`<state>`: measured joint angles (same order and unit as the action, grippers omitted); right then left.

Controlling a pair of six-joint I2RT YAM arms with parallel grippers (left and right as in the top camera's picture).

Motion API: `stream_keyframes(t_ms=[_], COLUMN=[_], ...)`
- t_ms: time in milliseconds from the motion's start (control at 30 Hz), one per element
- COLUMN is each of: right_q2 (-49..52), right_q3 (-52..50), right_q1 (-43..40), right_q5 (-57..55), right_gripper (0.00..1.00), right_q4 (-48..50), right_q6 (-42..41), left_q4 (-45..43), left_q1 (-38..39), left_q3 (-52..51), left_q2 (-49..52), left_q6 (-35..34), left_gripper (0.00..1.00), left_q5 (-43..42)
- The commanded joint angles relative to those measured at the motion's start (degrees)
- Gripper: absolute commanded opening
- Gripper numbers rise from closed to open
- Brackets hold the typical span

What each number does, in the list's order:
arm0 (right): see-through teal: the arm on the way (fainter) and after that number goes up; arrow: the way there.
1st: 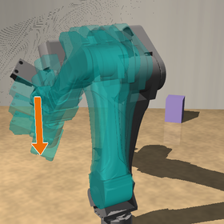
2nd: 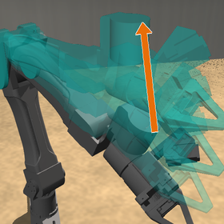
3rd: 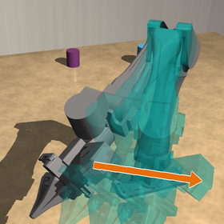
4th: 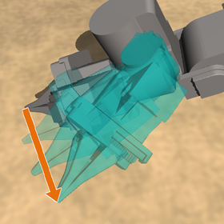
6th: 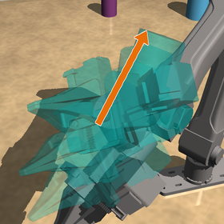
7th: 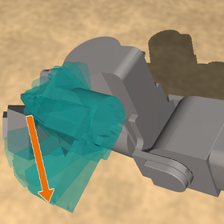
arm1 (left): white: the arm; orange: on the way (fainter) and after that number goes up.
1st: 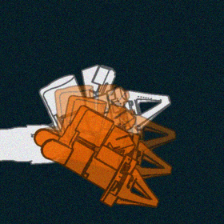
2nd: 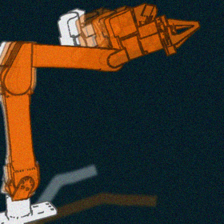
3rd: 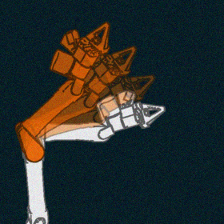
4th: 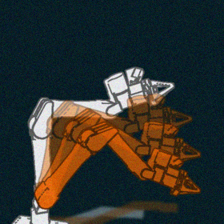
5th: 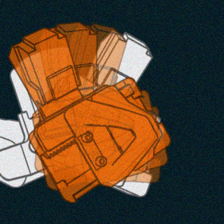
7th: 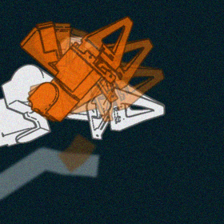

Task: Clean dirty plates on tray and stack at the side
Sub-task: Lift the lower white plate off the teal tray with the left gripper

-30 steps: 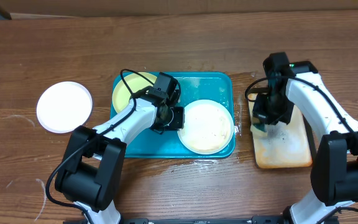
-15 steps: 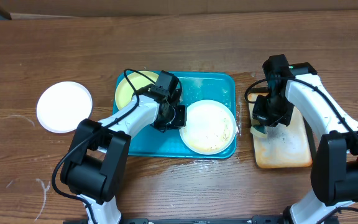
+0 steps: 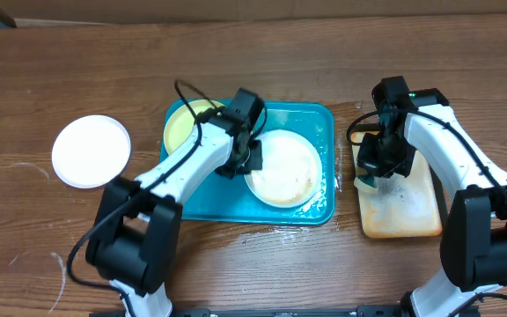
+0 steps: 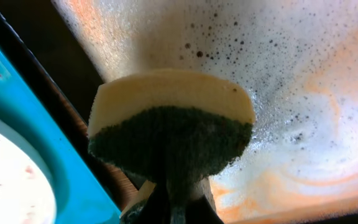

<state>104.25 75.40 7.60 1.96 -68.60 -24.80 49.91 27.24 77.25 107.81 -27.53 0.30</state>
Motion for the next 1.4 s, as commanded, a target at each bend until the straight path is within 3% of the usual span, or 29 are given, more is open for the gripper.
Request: stream_keyframes(t_ms=[0, 167, 367, 600, 867, 1000, 1367], right_q2=[-1.3, -1.3, -1.3, -1.3, -1.3, -1.3, -1.3], right_q3=[0.0, 0.0, 0.0, 0.0, 0.0, 0.0, 0.0], right_q1=[-0.2, -0.2, -0.2, -2.0, -9.8, -13.2, -14.3], right_q5=[-0.2, 1.3, 1.2, 1.1, 1.1, 1.8, 3.5], right_gripper=[0.04, 0.04, 0.04, 0.04, 0.04, 0.04, 0.04], right_q4=[0.4, 1.4, 1.7, 3.2, 3.1, 3.4, 4.1], right_q6=[-0.3, -0.3, -0.3, -0.3, 1.2, 2.2, 2.3], left_q4=[4.4, 12.7, 17.4, 19.9, 23.4, 24.6, 24.8], left_q1=[3.8, 9.0, 11.0, 11.1, 12.0, 15.0, 24.9], left_q3=[7.7, 13.2, 14.1, 15.3, 21.6, 23.6, 24.0], left_q2=[-4.1, -4.1, -4.1, -4.1, -4.1, -4.1, -4.1], left_q6=[-1.5, -5.0, -7.1, -7.4, -7.4, -7.1, 4.6], left_gripper=[0.04, 0.04, 0.04, 0.04, 0.04, 0.04, 0.04], left_q5=[16.1, 30.4, 40.3, 45.8, 48.8, 55.3, 79.0])
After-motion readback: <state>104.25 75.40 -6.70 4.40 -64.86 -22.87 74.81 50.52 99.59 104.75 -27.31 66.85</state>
